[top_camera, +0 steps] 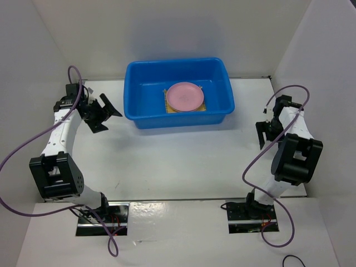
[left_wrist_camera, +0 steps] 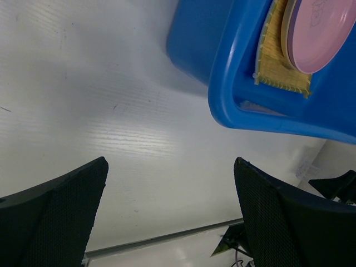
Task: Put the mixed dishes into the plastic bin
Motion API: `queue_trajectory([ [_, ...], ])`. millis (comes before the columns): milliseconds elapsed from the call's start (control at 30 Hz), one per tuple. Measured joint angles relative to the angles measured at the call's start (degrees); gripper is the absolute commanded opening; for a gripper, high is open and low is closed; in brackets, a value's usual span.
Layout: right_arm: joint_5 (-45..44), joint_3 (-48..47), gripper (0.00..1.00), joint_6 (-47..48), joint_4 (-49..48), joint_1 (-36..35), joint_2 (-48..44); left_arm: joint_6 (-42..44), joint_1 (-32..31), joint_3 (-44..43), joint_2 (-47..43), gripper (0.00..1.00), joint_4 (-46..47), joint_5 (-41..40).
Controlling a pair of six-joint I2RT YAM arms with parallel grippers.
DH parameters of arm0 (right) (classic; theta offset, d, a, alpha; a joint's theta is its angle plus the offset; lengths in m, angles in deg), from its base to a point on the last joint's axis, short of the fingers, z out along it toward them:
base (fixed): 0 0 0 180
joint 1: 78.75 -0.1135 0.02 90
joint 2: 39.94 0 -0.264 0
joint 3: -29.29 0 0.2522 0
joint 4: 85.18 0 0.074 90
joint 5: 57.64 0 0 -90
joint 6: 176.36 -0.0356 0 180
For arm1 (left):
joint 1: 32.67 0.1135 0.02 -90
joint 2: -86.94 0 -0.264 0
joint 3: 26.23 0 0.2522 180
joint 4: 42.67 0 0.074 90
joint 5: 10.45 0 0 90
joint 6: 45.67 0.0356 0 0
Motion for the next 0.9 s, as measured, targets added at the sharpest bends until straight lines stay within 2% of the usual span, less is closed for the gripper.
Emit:
queue_trajectory([
  [233,0.7,-0.9,0.83,1.7,-2.3,4.0,0.5,-0.1,0.0,0.1,-0.2,1.0,0.2,0.5],
  [467,4.8,-7.2,0.83,2.9,-2.1,2.0,-1.2,-0.2,-0.1,2.2,-3.7,1.0,-0.2,0.0],
  [633,1.2,-7.3,0.82,2.6,-3.4,2.2,-4.2,-0.4,-0.3,4.0,-6.5,1.0,-0.2,-0.7],
  [900,-3.1,-5.8,0.8,2.5,-5.1,6.7,-0.4,-0.6,-0.4,5.8,-8.3,1.0,-0.4,-1.3],
])
